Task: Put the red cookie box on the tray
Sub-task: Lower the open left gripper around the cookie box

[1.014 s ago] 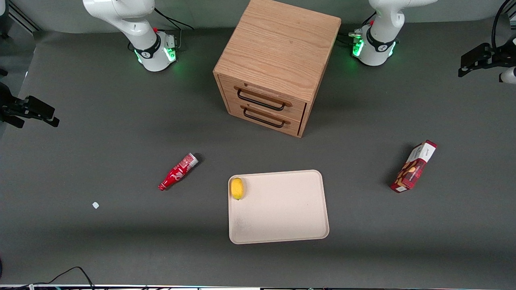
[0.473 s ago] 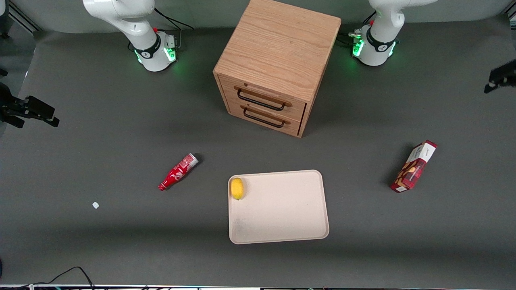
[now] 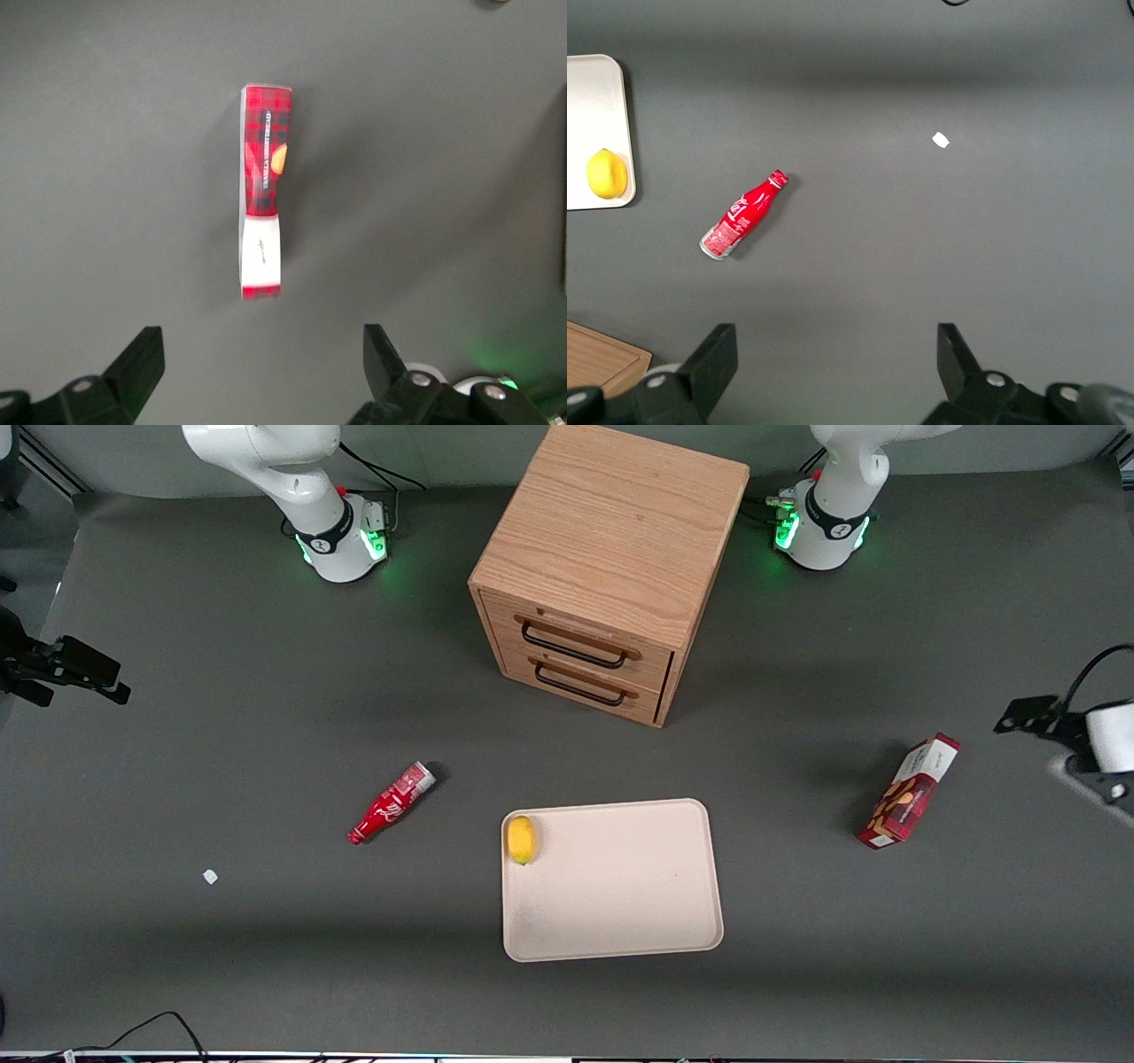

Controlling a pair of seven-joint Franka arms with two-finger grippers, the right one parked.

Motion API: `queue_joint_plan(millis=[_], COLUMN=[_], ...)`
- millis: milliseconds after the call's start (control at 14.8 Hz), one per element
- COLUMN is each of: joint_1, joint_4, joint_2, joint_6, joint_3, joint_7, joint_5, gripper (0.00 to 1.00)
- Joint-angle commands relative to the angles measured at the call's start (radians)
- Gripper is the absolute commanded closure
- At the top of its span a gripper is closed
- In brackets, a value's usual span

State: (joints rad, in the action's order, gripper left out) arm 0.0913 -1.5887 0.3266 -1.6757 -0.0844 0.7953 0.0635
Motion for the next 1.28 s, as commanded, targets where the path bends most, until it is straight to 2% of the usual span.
queue_joint_plan(millis=[0, 135, 473, 811, 878, 946, 1081, 1149, 1216], joint_1=[-0.002, -0.004, -0.004, -0.004, -0.004, -0.004, -0.004, -0.004, -0.004], joint_4=[-0.205, -0.292, -0.451, -0.539, -0.539, -0.540, -0.540, -0.539, -0.539], joint_2=[-0.046, -0.031, -0.003, 0.040, 0.043, 0.046, 0.054, 0.055, 0.055], joint_6=[-0.203, -0.341, -0.600, -0.792, -0.799, -0.797, -0.800, -0.800, -0.800], joint_3=[0.006, 0.023, 0.044, 0.052, 0.052, 0.052, 0.052, 0.052, 0.052], joint_7=[0.035, 0.036, 0.036, 0.044, 0.042, 0.042, 0.042, 0.042, 0.042], joint_5=[0.028, 0.050, 0.052, 0.053, 0.058, 0.070, 0.075, 0.075, 0.075], gripper=[0.00, 0.00, 0.00, 0.00, 0.20, 0.54, 0.77, 0.98, 1.00])
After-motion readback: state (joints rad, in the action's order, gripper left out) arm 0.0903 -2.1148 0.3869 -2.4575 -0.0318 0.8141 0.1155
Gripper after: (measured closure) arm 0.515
